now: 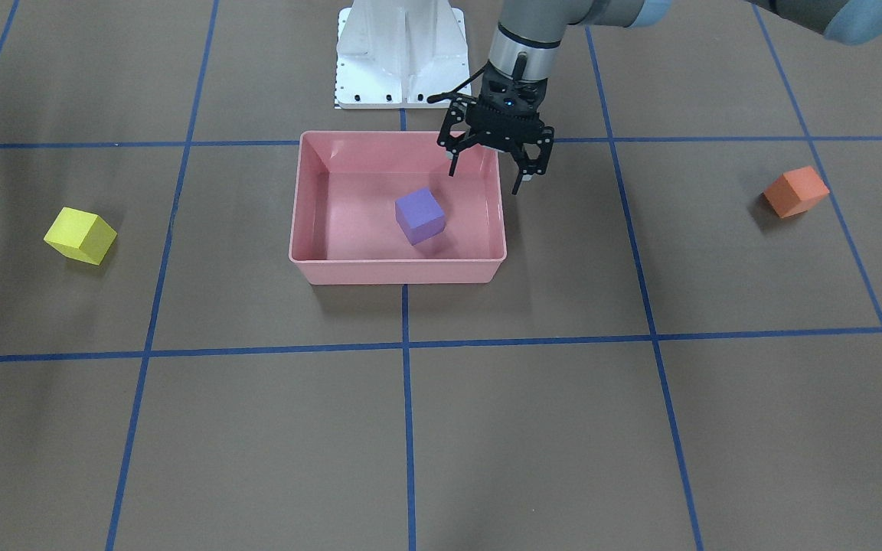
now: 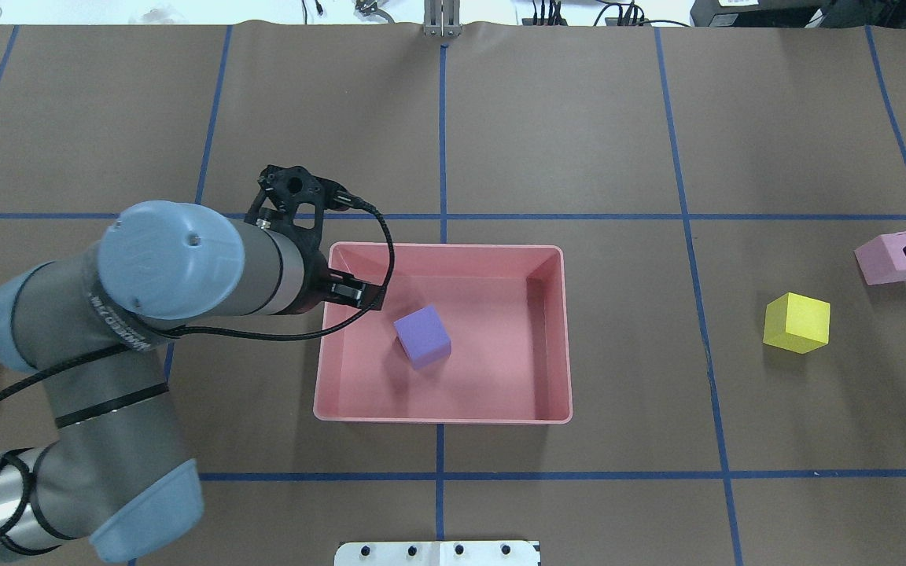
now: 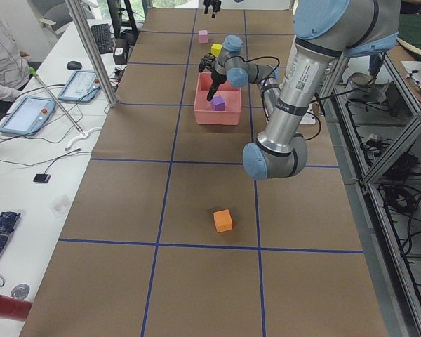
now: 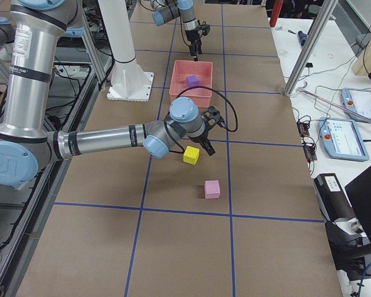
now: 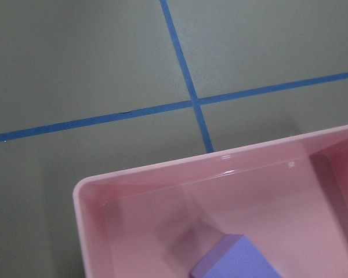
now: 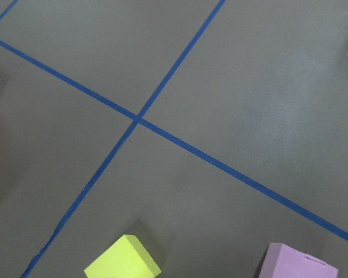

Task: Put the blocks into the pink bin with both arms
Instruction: 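Carry the purple cube into the pink bin and release it with the left gripper, then lower the right gripper onto the yellow cube and grasp it while the left gripper withdraws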

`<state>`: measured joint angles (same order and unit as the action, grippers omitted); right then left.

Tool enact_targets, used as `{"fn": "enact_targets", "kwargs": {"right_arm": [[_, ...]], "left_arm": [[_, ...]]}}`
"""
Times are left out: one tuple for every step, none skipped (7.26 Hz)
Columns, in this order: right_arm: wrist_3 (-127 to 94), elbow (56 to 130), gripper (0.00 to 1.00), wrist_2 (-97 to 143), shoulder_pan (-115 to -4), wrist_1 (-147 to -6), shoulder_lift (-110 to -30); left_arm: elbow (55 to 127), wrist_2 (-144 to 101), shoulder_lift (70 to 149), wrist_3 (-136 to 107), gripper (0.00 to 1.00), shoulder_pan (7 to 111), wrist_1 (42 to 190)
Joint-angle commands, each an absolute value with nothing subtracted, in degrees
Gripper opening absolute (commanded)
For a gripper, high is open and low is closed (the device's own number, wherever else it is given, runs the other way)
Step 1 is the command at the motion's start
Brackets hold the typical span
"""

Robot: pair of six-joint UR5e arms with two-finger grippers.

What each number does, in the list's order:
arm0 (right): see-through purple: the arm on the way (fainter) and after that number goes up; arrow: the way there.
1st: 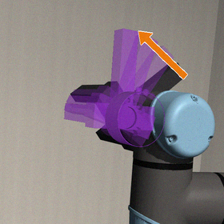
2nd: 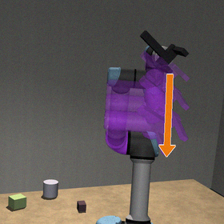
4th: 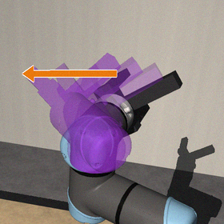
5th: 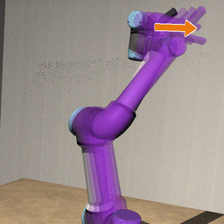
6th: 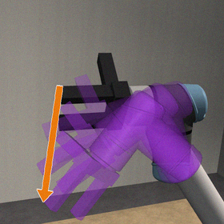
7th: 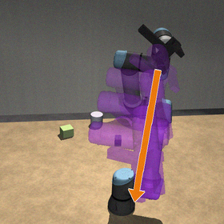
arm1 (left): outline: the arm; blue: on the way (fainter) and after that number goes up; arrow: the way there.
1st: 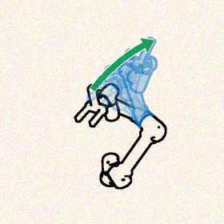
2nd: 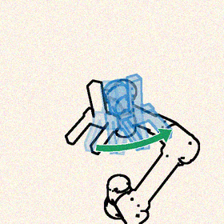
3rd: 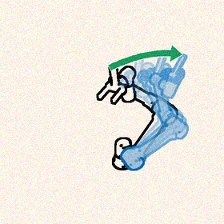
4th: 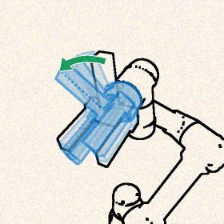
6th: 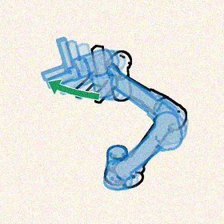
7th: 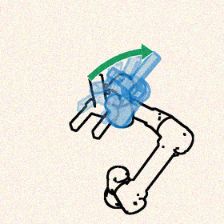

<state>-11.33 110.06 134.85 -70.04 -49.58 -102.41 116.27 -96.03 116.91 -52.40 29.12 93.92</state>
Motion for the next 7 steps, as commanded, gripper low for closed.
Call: {"fn": "enact_targets", "kwargs": {"right_arm": [[-20.21, 110.13, 0.96, 130.17, -62.86, -48.60, -104.13], [-33.18, 110.13, 0.96, 129.56, -60.93, -48.60, -104.41], [-43.14, 110.30, 0.95, 126.85, -58.73, -48.52, -104.59], [-54.03, 110.65, 0.95, 121.43, -55.14, -48.52, -104.59], [-62.67, 111.09, 0.94, 113.02, -49.80, -48.52, -104.59], [-69.37, 111.09, 0.94, 104.24, -44.35, -48.52, -104.59], [-73.17, 111.09, 0.94, 99.97, -41.43, -48.52, -104.68]], "left_arm": [[118.92, -98.95, 110.05, -44.74, 1.00, 33.12, 94.74], [118.92, -98.96, 110.04, -44.82, 1.00, 33.13, 94.75], [118.92, -98.96, 110.04, -44.82, 1.00, 33.13, 94.83], [118.92, -98.88, 110.04, -44.82, 1.00, 33.13, 94.83], [118.92, -98.88, 109.95, -44.82, 1.00, 33.13, 94.83], [118.92, -98.88, 110.04, -44.82, 1.00, 33.13, 94.83], [118.83, -98.88, 110.13, -44.82, 1.00, 33.13, 94.83]]}}
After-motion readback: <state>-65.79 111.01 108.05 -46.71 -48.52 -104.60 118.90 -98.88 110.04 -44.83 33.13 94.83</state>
